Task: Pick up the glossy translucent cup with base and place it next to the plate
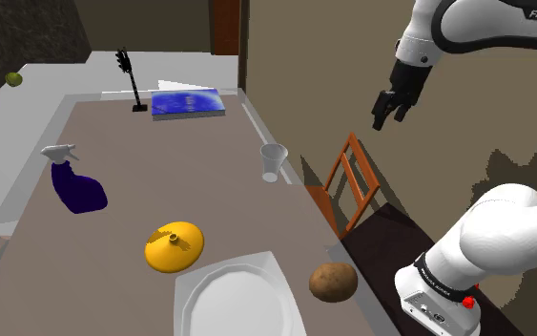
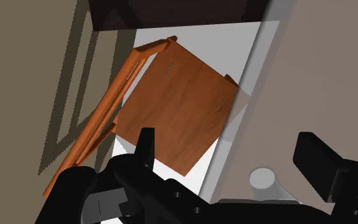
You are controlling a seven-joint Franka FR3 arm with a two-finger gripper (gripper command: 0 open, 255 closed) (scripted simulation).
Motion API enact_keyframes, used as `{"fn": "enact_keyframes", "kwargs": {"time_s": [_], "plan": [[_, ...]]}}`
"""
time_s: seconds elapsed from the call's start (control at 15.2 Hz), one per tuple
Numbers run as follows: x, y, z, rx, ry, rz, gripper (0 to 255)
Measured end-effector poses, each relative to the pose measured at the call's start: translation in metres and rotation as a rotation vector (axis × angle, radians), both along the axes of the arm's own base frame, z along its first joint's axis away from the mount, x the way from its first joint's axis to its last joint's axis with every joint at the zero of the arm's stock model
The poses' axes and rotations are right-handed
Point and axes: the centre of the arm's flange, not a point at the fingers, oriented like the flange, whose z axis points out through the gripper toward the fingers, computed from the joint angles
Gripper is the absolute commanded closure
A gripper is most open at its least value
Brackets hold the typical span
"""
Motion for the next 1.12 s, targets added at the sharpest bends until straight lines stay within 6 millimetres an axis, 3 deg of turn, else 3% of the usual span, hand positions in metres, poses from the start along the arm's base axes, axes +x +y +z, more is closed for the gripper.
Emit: {"fn": "enact_keyframes", "kwargs": {"time_s": [0.26,1.12], "plan": [[0.018,0.018,-0.011,-0.019,-0.001,-0.01,0],[0.136,0.125,-0.1,-0.13,-0.015,-0.077,0]]}}
